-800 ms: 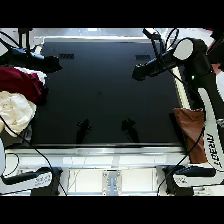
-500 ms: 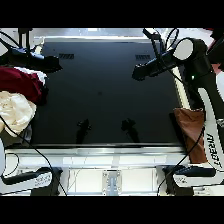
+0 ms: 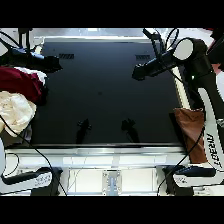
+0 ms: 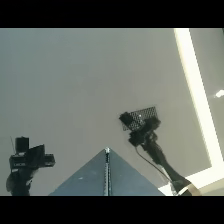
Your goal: Fold the shirts.
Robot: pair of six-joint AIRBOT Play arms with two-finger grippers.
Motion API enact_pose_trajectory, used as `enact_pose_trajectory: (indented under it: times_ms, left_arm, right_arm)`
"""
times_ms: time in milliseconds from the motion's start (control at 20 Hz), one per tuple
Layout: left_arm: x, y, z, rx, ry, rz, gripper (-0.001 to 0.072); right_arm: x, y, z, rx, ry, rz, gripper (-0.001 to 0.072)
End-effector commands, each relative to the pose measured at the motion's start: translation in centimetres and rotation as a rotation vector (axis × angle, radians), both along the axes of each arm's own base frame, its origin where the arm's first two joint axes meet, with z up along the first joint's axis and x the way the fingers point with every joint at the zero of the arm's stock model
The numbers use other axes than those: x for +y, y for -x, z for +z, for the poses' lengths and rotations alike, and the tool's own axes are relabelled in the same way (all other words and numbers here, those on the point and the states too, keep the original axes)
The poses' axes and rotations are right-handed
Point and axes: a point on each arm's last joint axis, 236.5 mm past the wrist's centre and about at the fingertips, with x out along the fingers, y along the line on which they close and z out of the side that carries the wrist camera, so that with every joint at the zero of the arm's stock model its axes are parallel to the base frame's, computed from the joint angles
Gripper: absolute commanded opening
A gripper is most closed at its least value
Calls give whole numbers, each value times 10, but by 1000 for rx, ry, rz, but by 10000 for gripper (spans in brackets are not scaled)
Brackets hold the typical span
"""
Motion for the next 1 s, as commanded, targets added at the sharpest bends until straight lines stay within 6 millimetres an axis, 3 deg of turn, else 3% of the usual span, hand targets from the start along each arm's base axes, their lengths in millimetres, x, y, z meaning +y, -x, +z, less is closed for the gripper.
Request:
enact_pose_trajectory:
  times_ms: [0, 100, 150, 200, 250, 350, 400, 450, 500, 550, 650, 700, 750, 950]
  left_arm:
    - [0, -5, -5, 3, 1, 5, 16]
    - [16, -14, -20, -10, -97, -15, 21]
    - [49, -25, -29, -50, -264, -6, 140]
    - [96, -37, -33, -72, -452, 67, 424]
    - [161, -43, -25, -82, -675, 210, 671]
    - [283, -25, 14, -80, -1010, 576, 705]
    - [323, -9, 20, -60, -1033, 726, 700]
    - [352, 5, 7, -16, -954, 833, 667]
    - [367, 15, -19, 54, -847, 872, 530]
    - [377, 23, -51, 134, -713, 899, 441]
    - [387, 34, -108, 273, -510, 911, 452]
    - [385, 36, -132, 329, -438, 879, 508]
    - [382, 37, -156, 383, -392, 827, 508]
    - [388, 45, -222, 530, -379, 787, 508]
  right_arm:
    - [2, -9, 6, -39, -16, -11, 496]
    - [4, -16, 11, -72, -31, -22, 496]
    - [4, -17, 12, -79, -33, -24, 496]
    - [4, -18, 13, -82, -36, -26, 496]
    - [4, -17, 13, -82, -36, -27, 496]
    - [5, -18, 14, -84, -39, -27, 496]
    - [5, -19, 15, -92, -45, -29, 496]
    - [7, -21, 17, -100, -54, -30, 496]
    - [9, -24, 21, -115, -69, -34, 496]
    - [11, -27, 24, -131, -84, -37, 496]
    - [15, -32, 31, -158, -113, -44, 496]
    - [17, -34, 34, -169, -126, -47, 496]
    - [18, -35, 36, -176, -135, -48, 496]
    - [26, -36, 42, -180, -183, -45, 496]
